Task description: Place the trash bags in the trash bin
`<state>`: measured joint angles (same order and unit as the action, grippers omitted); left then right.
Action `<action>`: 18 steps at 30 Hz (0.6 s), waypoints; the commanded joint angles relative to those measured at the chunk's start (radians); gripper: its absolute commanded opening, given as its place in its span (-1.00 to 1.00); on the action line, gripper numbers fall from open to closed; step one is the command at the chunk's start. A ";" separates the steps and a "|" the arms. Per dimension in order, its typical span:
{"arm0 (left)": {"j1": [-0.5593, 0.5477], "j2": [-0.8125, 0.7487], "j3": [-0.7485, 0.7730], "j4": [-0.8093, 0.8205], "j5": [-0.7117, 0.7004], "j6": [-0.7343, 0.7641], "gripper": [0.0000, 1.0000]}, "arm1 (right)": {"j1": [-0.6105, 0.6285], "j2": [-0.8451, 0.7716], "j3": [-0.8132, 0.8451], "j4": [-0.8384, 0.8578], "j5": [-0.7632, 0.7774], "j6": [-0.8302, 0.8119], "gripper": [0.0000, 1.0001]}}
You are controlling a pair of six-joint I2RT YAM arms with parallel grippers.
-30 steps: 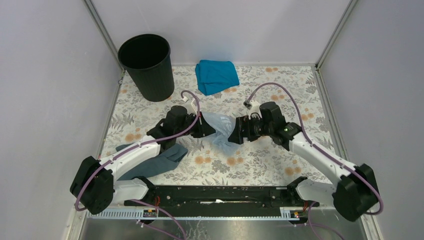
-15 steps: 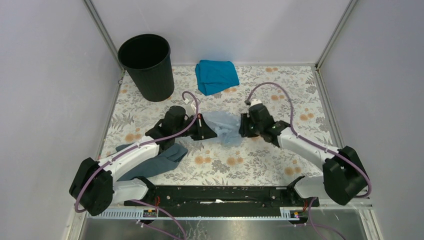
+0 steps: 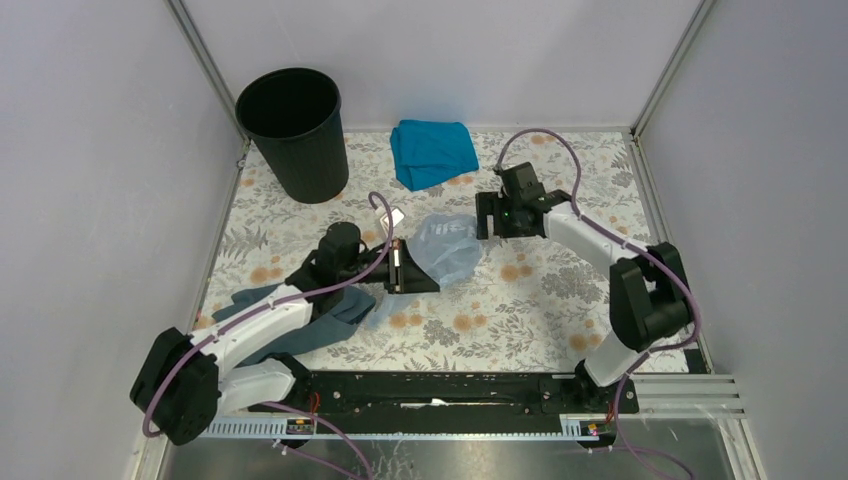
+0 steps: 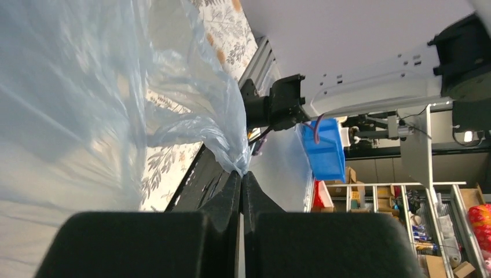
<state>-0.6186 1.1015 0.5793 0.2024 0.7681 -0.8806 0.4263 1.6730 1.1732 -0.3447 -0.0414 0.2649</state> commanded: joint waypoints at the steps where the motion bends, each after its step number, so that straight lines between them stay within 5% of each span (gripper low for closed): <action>1: 0.005 0.073 0.045 0.218 0.008 -0.096 -1.00 | 0.003 -0.205 -0.068 -0.162 0.103 -0.031 0.93; 5: 0.019 0.154 0.156 0.050 -0.085 0.008 -1.00 | 0.001 -0.359 -0.100 -0.226 0.146 -0.031 0.99; 10: 0.019 0.224 0.215 0.057 -0.103 0.032 -1.00 | 0.001 -0.491 -0.099 -0.249 0.091 0.053 0.99; 18: -0.065 0.349 0.330 0.099 -0.184 0.054 -0.92 | 0.003 -0.668 -0.258 -0.066 -0.145 0.439 0.99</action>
<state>-0.6159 1.4033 0.8188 0.2569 0.6411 -0.8726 0.4255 1.0363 0.9703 -0.4900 -0.0628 0.5056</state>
